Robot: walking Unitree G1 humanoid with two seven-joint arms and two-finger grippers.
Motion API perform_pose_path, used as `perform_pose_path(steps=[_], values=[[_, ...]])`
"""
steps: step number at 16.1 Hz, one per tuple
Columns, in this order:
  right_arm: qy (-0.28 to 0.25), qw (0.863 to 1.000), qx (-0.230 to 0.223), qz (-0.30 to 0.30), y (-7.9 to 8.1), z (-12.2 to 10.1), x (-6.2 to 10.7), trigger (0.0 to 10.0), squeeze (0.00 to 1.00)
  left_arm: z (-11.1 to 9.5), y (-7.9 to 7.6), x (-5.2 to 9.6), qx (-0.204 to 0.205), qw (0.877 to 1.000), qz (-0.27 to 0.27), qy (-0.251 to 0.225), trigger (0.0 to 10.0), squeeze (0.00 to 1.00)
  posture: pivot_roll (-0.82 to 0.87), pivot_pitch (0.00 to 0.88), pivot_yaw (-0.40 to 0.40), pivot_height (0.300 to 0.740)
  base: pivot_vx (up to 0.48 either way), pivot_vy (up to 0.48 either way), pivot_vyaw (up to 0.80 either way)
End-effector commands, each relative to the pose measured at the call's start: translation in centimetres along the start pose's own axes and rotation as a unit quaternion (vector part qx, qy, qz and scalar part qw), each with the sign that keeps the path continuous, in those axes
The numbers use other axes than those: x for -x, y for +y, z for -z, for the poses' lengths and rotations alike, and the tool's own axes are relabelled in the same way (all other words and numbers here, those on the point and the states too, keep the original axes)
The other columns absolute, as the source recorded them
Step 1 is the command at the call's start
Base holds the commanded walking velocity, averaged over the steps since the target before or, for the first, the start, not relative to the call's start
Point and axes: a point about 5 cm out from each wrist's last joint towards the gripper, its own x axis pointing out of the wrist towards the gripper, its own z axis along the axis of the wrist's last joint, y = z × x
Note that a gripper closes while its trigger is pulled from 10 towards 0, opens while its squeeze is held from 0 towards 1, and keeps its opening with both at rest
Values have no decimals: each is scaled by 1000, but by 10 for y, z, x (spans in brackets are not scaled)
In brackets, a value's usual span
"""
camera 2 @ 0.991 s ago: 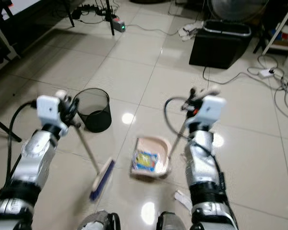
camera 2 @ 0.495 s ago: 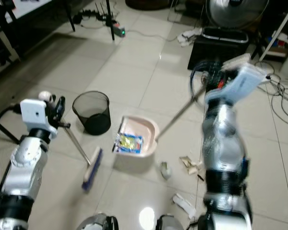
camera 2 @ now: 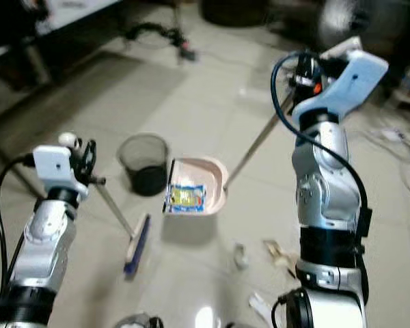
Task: Sweep floor
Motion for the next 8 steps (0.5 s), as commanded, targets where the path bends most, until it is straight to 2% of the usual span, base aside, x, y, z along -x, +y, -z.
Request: perform_pose_path(steps=[1, 6, 8], values=[[-29, 999, -2, -17, 9, -17, -4, 10000, 0, -8, 1, -2, -7, 1000, -5, -13, 10000, 0, -64, 29, 42, 740, 398, 0, 656], [-26, 1000, -6, -16, 10, -17, -4, 10000, 0, -7, 0, -2, -8, 1000, -6, -9, 10000, 0, -63, 27, 41, 740, 396, 0, 658], [-29, 999, -21, -9, 10, -18, -4, 10000, 0, -6, -1, -3, -8, 1000, -4, -7, 10000, 0, -63, 25, 44, 740, 398, 0, 0]])
